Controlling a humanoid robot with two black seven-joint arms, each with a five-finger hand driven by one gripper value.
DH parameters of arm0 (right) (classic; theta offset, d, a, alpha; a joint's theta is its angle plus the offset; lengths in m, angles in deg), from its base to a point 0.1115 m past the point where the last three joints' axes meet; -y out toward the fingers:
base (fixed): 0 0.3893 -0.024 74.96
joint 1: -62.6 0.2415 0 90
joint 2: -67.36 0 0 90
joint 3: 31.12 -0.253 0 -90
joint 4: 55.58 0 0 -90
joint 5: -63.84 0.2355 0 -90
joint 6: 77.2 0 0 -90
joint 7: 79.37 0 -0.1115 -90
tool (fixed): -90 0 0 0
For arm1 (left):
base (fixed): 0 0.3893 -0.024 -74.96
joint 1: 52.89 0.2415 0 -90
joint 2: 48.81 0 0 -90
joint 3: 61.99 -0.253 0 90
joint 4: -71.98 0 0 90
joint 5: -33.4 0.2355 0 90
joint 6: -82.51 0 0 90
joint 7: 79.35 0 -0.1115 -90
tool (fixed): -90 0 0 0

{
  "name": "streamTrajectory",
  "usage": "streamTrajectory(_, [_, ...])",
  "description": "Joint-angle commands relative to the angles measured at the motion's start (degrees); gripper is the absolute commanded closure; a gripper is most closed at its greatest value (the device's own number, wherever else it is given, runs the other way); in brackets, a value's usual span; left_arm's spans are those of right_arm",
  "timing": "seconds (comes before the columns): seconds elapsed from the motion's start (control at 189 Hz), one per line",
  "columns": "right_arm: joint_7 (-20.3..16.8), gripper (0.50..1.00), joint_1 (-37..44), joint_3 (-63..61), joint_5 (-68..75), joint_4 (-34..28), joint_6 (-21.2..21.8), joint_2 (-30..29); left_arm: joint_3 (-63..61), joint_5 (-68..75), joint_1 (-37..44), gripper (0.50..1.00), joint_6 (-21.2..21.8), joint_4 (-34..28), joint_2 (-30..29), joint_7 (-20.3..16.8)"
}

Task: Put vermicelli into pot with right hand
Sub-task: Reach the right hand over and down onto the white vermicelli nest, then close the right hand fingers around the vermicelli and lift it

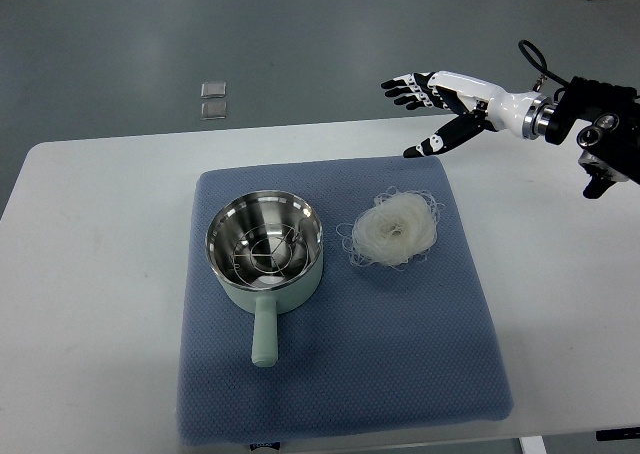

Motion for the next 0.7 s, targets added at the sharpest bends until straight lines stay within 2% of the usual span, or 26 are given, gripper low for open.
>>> streamTrajectory(0.0, [0.5, 0.583, 3.3, 4.4, -5.4, -4.5, 1.8, 2.5, 0.0, 0.0, 0.0, 0.5, 0.0, 0.1, 0.0, 0.0])
streamTrajectory(0.148, [0.6, 0.583, 6.6, 11.9, -13.0, -6.1, 2.2, 3.0, 0.0, 0.0, 0.0, 0.5, 0.0, 0.0, 0.0, 0.0])
streamTrajectory(0.328, [0.7, 0.583, 7.4, 15.2, -19.6, -6.1, 2.2, 1.5, 0.0, 0.0, 0.0, 0.5, 0.0, 0.0, 0.0, 0.0])
streamTrajectory(0.418, [0.3, 0.585, 7.3, 16.8, -22.5, -6.1, 1.1, -0.3, 0.0, 0.0, 0.0, 0.5, 0.0, 0.0, 0.0, 0.0])
streamTrajectory(0.529, [-1.1, 0.585, 7.1, 17.4, -23.2, -5.5, -2.5, -2.2, 0.0, 0.0, 0.0, 0.5, 0.0, 0.0, 0.0, 0.0])
streamTrajectory(0.693, [-1.6, 0.585, 6.9, 18.8, -23.2, -5.4, -3.3, -3.5, 0.0, 0.0, 0.0, 0.5, 0.0, 0.0, 0.0, 0.0])
